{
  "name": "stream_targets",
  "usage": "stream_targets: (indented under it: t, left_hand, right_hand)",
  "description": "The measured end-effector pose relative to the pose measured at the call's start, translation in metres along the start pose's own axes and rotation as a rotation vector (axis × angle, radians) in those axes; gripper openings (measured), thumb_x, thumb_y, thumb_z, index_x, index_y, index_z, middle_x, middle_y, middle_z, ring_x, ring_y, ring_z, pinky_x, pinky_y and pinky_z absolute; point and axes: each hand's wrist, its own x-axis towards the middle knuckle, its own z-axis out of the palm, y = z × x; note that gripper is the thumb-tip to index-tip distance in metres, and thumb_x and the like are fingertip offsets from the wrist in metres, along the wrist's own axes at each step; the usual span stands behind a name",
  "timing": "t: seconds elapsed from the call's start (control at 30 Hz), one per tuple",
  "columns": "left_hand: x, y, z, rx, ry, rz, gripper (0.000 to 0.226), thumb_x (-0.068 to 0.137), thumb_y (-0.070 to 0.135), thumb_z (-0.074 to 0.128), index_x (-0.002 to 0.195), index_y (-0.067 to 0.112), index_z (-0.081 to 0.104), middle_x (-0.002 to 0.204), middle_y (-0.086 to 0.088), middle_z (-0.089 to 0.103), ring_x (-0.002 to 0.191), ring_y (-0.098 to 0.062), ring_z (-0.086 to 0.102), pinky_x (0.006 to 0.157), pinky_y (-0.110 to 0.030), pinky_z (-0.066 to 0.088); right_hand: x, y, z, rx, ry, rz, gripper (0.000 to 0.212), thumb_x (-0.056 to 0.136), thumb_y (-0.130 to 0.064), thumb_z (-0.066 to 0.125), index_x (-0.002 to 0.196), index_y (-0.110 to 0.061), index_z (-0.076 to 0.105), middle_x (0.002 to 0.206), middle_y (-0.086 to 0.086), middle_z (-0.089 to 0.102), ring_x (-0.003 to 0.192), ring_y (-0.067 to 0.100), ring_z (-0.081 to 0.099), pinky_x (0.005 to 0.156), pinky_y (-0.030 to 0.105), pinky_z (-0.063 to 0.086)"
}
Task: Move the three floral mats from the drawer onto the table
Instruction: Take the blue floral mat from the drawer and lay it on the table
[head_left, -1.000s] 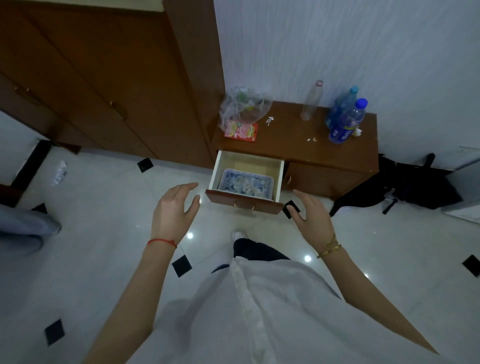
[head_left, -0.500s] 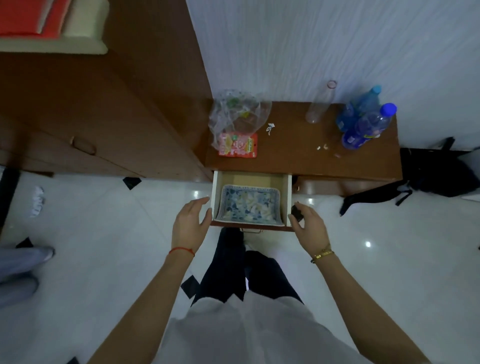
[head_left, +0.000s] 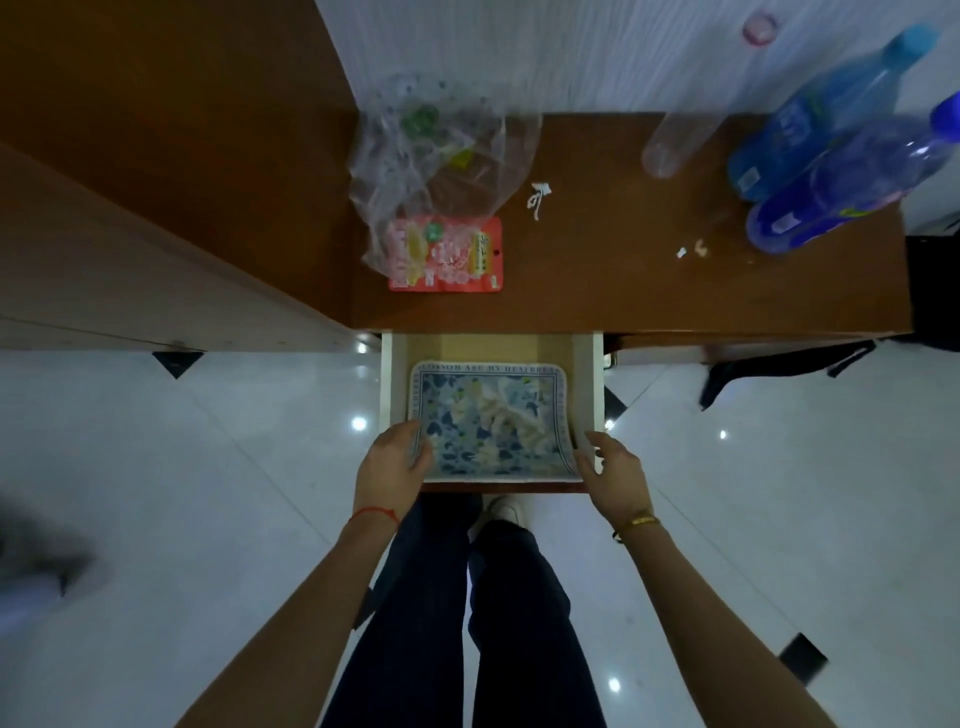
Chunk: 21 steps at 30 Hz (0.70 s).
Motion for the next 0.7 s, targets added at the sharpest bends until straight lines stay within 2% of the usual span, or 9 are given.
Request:
stream_targets:
  t: [0.13, 0.27, 0.37, 0.5, 0.6, 0.7]
  left_hand:
    - [0.004, -0.027, 0.028, 0.016, 0.005, -0.066, 0.035, 0.093, 0.019, 0.059, 0.126, 0.009, 0.059, 0.121, -0.013, 0.063, 0.107, -0.028, 0.06, 0.089, -0.037, 0.052]
    - [-0.001, -0.044, 0.04, 0.048, 0.02, -0.147, 0.038, 0.093, 0.023, 0.059, 0.128, 0.012, 0.059, 0.124, -0.012, 0.062, 0.109, -0.027, 0.058, 0.092, -0.04, 0.051]
    - [-0.002, -0.047, 0.044, 0.068, 0.038, -0.169, 0.038, 0.092, 0.022, 0.058, 0.129, 0.012, 0.058, 0.125, -0.012, 0.062, 0.111, -0.026, 0.057, 0.092, -0.038, 0.051]
    - [-0.003, -0.043, 0.049, 0.067, 0.063, -0.195, 0.038, 0.091, 0.02, 0.059, 0.128, 0.011, 0.058, 0.121, -0.011, 0.063, 0.109, -0.026, 0.056, 0.085, -0.035, 0.05]
    - [-0.003, -0.041, 0.05, 0.041, 0.084, -0.232, 0.038, 0.09, 0.019, 0.061, 0.127, 0.01, 0.059, 0.119, -0.012, 0.064, 0.106, -0.026, 0.058, 0.085, -0.036, 0.052]
    - [-0.006, -0.039, 0.049, 0.013, 0.103, -0.271, 0.038, 0.088, 0.018, 0.063, 0.125, 0.008, 0.06, 0.117, -0.014, 0.066, 0.105, -0.027, 0.06, 0.087, -0.037, 0.053]
  right_hand:
    - [0.012, 0.019, 0.018, -0.068, 0.007, 0.006, 0.029, 0.092, -0.021, 0.061, 0.114, -0.001, 0.062, 0.106, 0.02, 0.066, 0.095, 0.035, 0.062, 0.079, 0.036, 0.05]
    - [0.012, 0.027, 0.031, -0.143, 0.052, 0.046, 0.022, 0.09, -0.023, 0.063, 0.099, -0.003, 0.063, 0.094, 0.017, 0.066, 0.084, 0.034, 0.063, 0.066, 0.03, 0.048]
    - [0.011, 0.027, 0.04, -0.178, 0.049, 0.063, 0.023, 0.088, -0.024, 0.063, 0.098, -0.004, 0.062, 0.094, 0.015, 0.067, 0.084, 0.032, 0.062, 0.063, 0.03, 0.048]
    - [0.012, 0.024, 0.043, -0.141, 0.059, 0.088, 0.025, 0.085, -0.019, 0.066, 0.105, -0.004, 0.062, 0.097, 0.015, 0.068, 0.088, 0.033, 0.062, 0.071, 0.039, 0.053]
    - [0.011, 0.022, 0.045, -0.048, 0.087, 0.11, 0.027, 0.082, -0.008, 0.067, 0.108, 0.0, 0.064, 0.104, 0.018, 0.068, 0.093, 0.035, 0.062, 0.078, 0.041, 0.053]
    - [0.011, 0.016, 0.047, 0.094, 0.145, 0.208, 0.035, 0.078, 0.003, 0.064, 0.113, 0.002, 0.063, 0.11, 0.02, 0.067, 0.1, 0.035, 0.063, 0.088, 0.043, 0.052]
